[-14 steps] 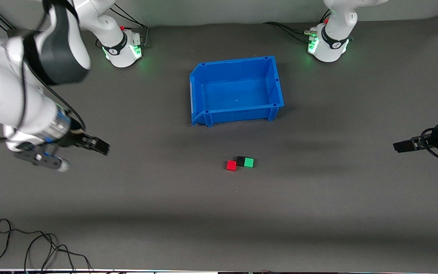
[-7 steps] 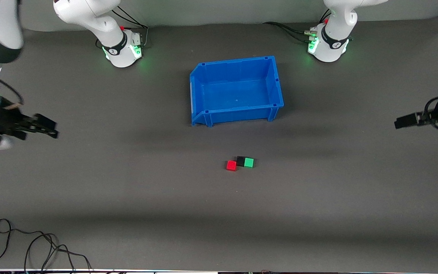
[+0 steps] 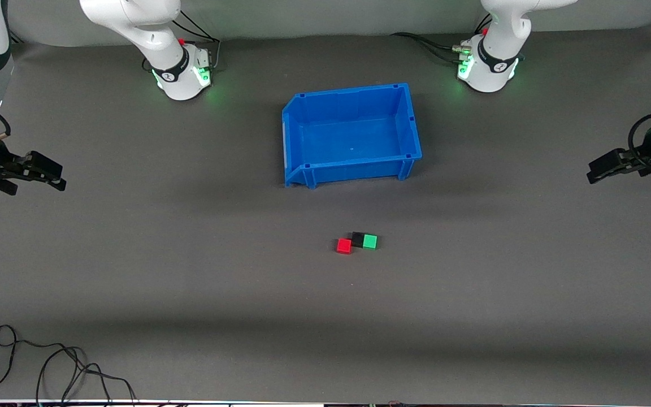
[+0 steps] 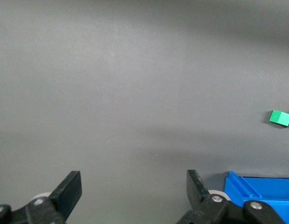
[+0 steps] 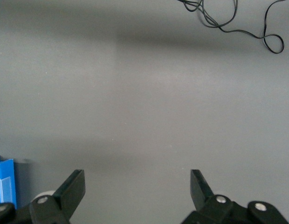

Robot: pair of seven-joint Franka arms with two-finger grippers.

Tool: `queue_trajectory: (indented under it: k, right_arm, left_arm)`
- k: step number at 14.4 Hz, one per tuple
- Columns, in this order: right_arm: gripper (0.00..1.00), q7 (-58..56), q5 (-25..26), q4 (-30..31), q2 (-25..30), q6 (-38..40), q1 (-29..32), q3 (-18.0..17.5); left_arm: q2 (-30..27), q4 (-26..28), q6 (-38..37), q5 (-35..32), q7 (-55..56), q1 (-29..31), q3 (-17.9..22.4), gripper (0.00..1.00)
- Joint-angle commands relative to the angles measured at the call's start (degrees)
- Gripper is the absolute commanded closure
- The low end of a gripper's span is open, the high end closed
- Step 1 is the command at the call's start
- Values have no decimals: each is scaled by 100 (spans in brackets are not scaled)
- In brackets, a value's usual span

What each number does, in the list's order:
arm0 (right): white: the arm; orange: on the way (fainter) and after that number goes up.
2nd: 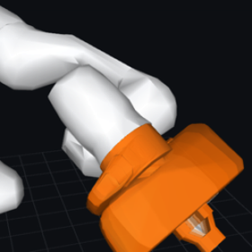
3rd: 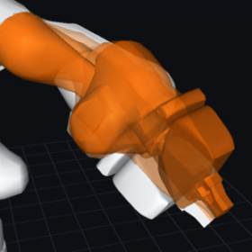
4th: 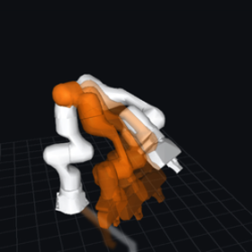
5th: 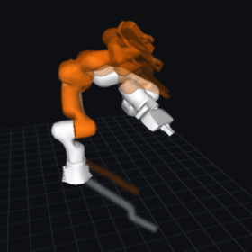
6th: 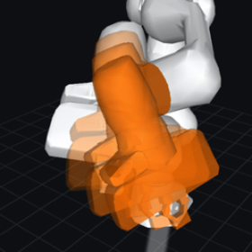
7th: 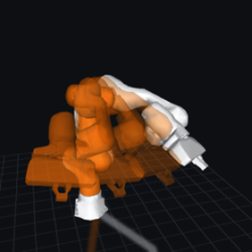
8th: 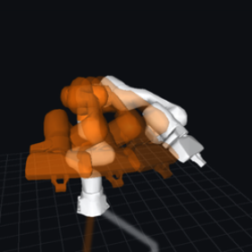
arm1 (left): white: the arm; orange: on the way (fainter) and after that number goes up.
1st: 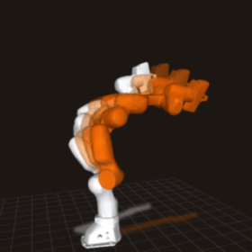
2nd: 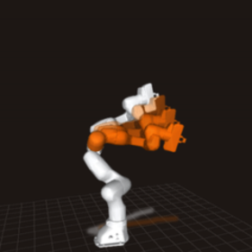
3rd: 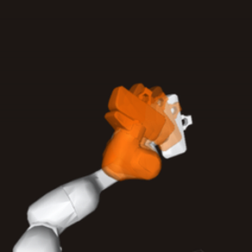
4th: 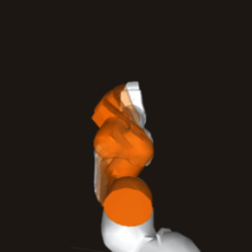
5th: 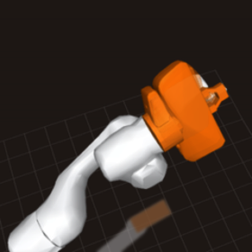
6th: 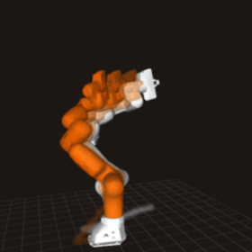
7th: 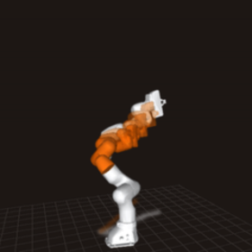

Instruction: Attach green and red cubes to black cube

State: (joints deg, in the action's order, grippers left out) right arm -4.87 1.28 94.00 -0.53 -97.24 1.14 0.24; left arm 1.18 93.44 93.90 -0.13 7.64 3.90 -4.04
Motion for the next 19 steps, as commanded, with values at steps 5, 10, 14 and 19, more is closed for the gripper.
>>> queue_trajectory:
  k: [5,10,14,19]
  right_arm:
    - [0,153,57,39,88,363,79,-147]
    - [0,258,-319,31,80,591,123,-95]
    - [0,276,-391,31,80,610,115,-95]
    - [0,258,-365,31,71,601,97,-103]
  left_arm:
    - [216,-520,-662,101,-183,-56,70,0]
    - [172,-328,-409,163,-219,-12,114,0]
    - [57,-98,-197,145,-236,-73,114,0]
    - [57,15,-127,110,-237,-152,70,0]
